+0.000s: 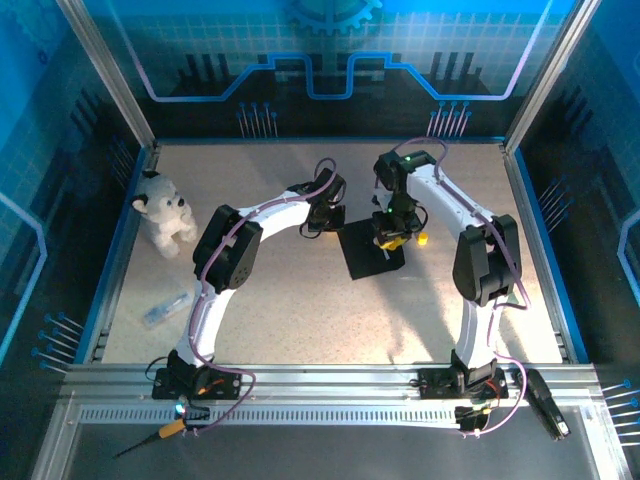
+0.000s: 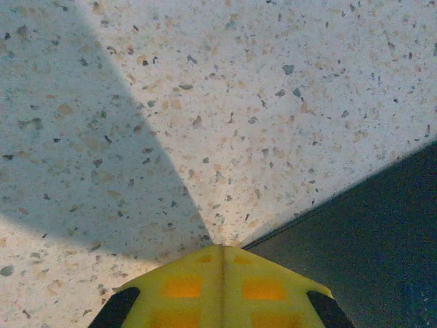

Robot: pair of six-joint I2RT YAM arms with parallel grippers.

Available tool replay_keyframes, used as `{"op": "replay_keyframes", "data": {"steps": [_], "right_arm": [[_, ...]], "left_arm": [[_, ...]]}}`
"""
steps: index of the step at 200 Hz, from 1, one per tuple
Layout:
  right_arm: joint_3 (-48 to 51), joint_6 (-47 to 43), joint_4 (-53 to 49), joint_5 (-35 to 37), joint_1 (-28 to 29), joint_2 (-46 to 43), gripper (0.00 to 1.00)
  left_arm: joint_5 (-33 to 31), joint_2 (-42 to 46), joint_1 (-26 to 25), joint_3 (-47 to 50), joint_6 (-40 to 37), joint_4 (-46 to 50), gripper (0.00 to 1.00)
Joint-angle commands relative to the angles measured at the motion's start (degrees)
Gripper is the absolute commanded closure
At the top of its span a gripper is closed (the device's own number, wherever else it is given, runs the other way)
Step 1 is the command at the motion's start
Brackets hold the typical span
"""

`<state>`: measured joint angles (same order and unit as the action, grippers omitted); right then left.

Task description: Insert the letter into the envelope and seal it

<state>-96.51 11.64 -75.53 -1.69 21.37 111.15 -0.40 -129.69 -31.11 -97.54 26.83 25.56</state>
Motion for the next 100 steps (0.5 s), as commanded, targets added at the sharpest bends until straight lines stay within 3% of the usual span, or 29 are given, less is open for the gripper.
{"op": "replay_keyframes", "data": {"steps": [1, 100], "right_arm": [[2.18, -1.22, -2.43, -1.76, 0.34, -1.64, 0.99], [7.24, -1.22, 0.28, 0.02, 0.88, 0.58, 0.99]], "left_arm": [[-0.04, 1.4, 0.02, 1.56, -1.16, 3.0, 1.0], [0.14, 1.46, 0.04, 1.47, -1.36, 2.91, 1.0]]}}
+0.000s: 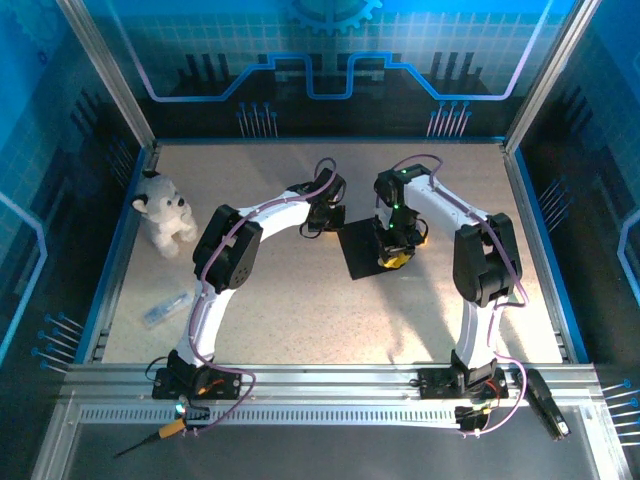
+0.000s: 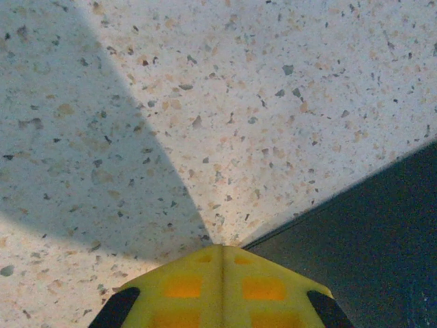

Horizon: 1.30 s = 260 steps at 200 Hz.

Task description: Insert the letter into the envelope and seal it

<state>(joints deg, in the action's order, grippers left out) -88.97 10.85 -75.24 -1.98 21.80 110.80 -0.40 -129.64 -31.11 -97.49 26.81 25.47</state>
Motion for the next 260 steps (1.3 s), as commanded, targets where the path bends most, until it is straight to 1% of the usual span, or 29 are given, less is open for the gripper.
{"op": "replay_keyframes", "data": {"steps": [1, 45, 193, 260], "right_arm": [[-0.36, -0.41, -0.04, 0.31, 0.44, 1.05, 0.99], [-2.92, -0.43, 0.63, 1.1, 0.2, 4.28, 1.0], [-11.01, -0.55, 1.19, 0.11, -1.21, 13.59, 1.0], [-17.46, -0.14, 0.22, -0.04, -2.56, 17.92, 1.0]], "left_arm": [[0.14, 1.41, 0.02, 1.43, -1.42, 3.0, 1.0], [0.23, 1.55, 0.07, 1.53, -1.74, 2.78, 1.0], [-0.07, 1.0, 0.09, 1.19, -3.06, 2.6, 1.0], [-0.15, 1.12, 0.12, 0.93, -3.78, 2.57, 1.0]]}}
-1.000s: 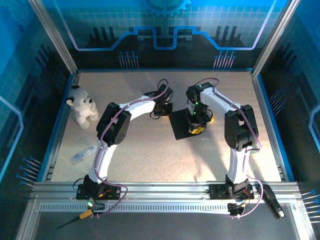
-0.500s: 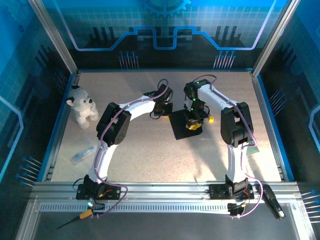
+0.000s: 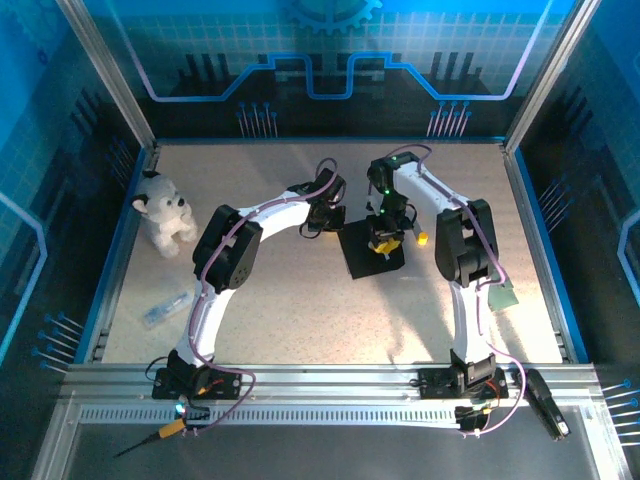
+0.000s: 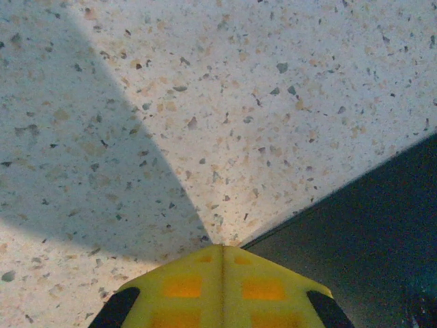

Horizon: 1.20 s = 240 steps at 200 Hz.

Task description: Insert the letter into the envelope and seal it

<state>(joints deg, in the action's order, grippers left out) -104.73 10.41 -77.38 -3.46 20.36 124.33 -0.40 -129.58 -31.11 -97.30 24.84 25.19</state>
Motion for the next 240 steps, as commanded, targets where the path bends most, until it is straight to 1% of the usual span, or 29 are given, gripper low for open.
{"op": "replay_keyframes", "data": {"steps": [1, 52, 82, 157, 202, 209, 220, 224, 234, 240], "right_arm": [[-1.88, 0.35, 2.34, 1.44, -1.16, 4.45, 1.0], [-8.58, 1.59, 1.89, 2.04, -1.25, 7.03, 1.0], [-10.91, 2.49, 3.07, 2.88, -1.29, 6.16, 1.0], [-12.22, 4.44, 6.8, 3.95, -1.2, -1.55, 1.0], [-9.1, 5.31, 8.53, 3.08, -1.04, -8.23, 1.0], [-7.96, 5.48, 9.17, 2.64, -0.96, -9.67, 1.0], [-5.64, 5.77, 10.48, 2.22, -0.94, -11.89, 1.0], [-4.75, 5.91, 10.92, 2.1, -0.89, -12.88, 1.0], [-2.44, 6.23, 12.15, 1.6, -0.88, -15.21, 1.0], [-0.78, 6.47, 13.21, 1.13, -0.93, -16.69, 1.0]], "left_arm": [[-0.18, 1.11, 0.15, 0.76, -1.81, 2.85, 1.0], [-0.29, 1.43, 0.09, 1.49, -2.24, 2.5, 1.0], [-0.61, 1.48, 0.11, 1.58, -2.67, 2.5, 1.0], [-0.13, 2.65, 0.14, 1.84, -4.98, 1.82, 1.0], [-0.41, 8.29, 0.01, 4.64, -5.93, 0.28, 1.0], [-0.45, 9.7, 0.02, 5.21, -5.74, -0.03, 0.96], [-0.39, 11.51, 0.0, 6.0, -5.38, -0.48, 0.85], [-0.45, 12.1, 0.01, 6.19, -5.33, -0.51, 0.8], [-0.43, 13.67, 0.04, 6.71, -4.99, -0.73, 0.63], [-0.47, 14.8, 0.02, 7.09, -4.8, -0.83, 0.57]]}}
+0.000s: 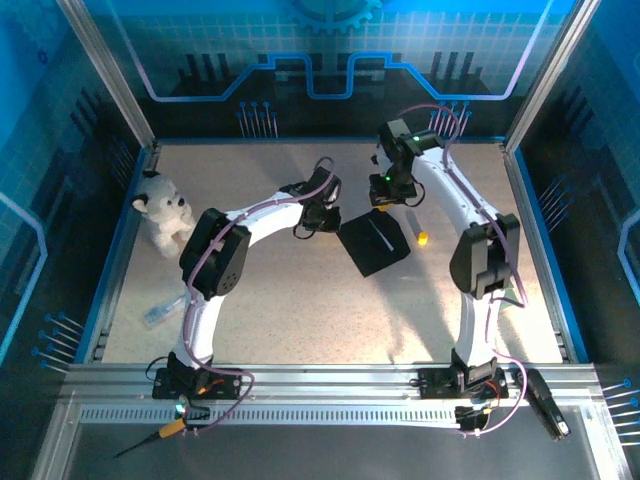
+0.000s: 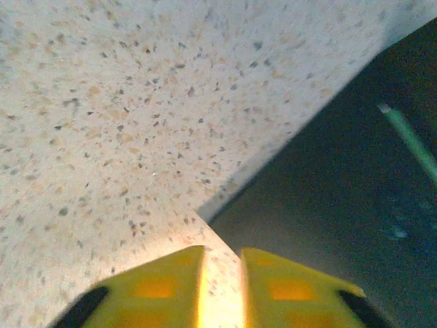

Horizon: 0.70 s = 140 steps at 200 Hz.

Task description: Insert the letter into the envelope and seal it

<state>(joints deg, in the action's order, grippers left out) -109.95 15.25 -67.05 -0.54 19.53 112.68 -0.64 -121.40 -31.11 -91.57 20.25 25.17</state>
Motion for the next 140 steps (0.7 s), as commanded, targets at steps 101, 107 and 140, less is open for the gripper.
{"op": "replay_keyframes", "data": {"steps": [101, 107, 140], "right_arm": [[33.51, 9.17, 29.13, -6.26, 0.89, -31.45, 0.99], [35.21, 9.65, 31.64, -7.54, 1.03, -32.47, 1.0], [42.38, 12.91, 44.06, -13.69, 2.11, -35.86, 1.0]], "left_arm": [[16.01, 35.09, 4.58, 20.68, 19.5, -12.2, 0.01], [17.53, 36.53, 5.1, 22.32, 21.45, -13.71, 0.01], [23.95, 41.92, 7.12, 29.6, 30.11, -22.55, 0.01]]}}
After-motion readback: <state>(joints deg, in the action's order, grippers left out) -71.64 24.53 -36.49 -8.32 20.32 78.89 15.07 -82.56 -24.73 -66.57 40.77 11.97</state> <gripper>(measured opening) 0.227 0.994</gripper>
